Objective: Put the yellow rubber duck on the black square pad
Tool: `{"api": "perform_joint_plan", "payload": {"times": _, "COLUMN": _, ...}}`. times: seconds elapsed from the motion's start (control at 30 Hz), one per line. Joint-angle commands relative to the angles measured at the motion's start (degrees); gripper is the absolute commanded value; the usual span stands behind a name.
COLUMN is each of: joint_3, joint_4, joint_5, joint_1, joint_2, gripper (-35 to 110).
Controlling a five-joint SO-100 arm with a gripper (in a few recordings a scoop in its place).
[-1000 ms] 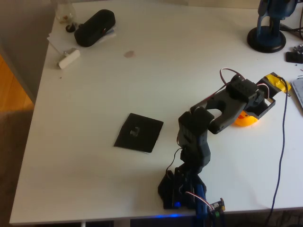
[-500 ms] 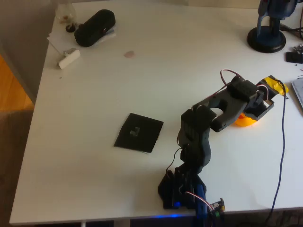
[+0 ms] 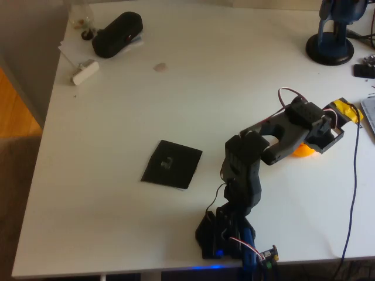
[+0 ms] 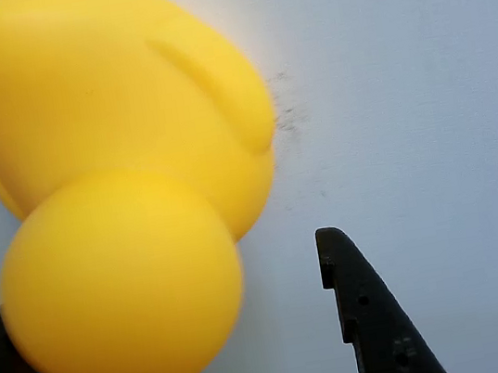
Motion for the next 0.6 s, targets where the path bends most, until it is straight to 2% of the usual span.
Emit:
{"api": "perform_joint_plan", "payload": {"times": 0.0, "joint_3": -2.02, "joint_4": 0.18, "joint_5": -0.62, "joint_1": 1.23, "joint_2": 0.70, "gripper": 26}}
{"api": "perform_joint_plan", "payload": {"times": 0.2, "joint_3": -2.02, "joint_4": 0.18, "joint_5": -0.53, "joint_1": 1.14, "joint_2": 0.70, "gripper": 14}}
{"api": "perform_joint_plan", "payload": {"times": 0.57, "joint_3": -1.41, "joint_4": 0.97, "joint_5": 0.35, "joint_1": 0.26, "joint_2": 5.36, "gripper": 13}}
